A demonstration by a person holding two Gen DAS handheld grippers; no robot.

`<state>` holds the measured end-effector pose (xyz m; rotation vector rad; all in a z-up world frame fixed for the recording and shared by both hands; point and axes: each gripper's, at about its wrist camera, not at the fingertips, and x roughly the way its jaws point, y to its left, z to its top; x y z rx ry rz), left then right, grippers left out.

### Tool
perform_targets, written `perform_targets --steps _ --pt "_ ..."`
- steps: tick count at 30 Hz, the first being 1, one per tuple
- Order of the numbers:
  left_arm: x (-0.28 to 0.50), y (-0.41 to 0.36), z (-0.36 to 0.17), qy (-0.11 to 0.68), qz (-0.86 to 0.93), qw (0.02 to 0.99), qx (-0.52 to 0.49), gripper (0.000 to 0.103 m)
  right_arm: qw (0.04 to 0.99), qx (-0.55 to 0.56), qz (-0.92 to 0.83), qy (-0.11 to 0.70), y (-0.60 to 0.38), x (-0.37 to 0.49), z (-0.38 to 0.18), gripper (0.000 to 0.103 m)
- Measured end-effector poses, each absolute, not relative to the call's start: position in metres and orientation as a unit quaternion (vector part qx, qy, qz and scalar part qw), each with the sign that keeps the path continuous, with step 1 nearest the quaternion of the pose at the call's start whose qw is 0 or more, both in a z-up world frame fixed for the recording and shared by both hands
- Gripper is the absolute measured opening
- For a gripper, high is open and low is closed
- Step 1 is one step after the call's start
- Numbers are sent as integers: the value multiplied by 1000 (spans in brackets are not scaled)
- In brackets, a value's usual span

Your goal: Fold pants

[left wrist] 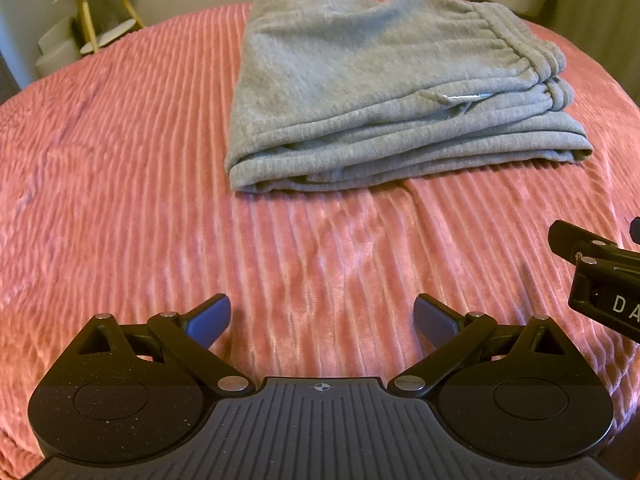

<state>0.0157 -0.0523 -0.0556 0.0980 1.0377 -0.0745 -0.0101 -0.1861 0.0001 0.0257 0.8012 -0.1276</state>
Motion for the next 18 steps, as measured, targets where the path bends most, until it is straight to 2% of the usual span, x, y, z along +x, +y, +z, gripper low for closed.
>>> perform_targets --steps 18 --pt "14 -54 -55 488 -45 870 61 101 917 5 -60 393 -186 -8 -1 86"
